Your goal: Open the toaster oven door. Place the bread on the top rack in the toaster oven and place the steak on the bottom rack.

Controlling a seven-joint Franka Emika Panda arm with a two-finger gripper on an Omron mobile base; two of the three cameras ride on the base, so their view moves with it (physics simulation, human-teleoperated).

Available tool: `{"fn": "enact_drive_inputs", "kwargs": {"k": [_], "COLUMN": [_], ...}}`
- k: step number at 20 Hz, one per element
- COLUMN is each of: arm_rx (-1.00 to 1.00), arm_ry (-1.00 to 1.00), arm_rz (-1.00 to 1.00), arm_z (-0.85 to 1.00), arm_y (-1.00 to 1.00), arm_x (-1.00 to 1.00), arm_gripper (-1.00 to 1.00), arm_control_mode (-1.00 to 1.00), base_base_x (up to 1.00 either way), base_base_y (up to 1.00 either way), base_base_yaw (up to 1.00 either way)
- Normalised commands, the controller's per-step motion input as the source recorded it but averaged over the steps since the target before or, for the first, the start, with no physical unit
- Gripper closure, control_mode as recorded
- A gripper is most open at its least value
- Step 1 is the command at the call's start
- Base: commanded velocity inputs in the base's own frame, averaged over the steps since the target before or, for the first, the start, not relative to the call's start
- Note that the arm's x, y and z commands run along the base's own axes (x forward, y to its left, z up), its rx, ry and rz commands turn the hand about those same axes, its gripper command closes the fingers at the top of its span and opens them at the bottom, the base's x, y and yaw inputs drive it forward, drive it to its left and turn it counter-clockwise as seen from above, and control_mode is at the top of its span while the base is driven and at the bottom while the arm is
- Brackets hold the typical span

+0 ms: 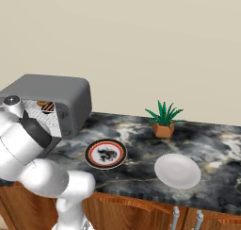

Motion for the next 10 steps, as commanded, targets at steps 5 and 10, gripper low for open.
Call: {"fn": "enact_drive_inputs", "kwargs": {"k": [5, 10], "arm_rx": [0.02, 0.00], "arm_ry": [0.00, 0.01], "arm_rz": [0.09, 0.12], "arm_z": [0.29, 0.41], "arm_y": [-0.33, -0.37], "arm_x": [-0.52, -0.44], "arm_gripper": [-1.00, -1.00], "arm_control_mode": [-1.00, -1.00], "base_base_x": [0.00, 0.00], "base_base_y": [0.00, 0.00], "base_base_yaw": [0.00, 0.00]}}
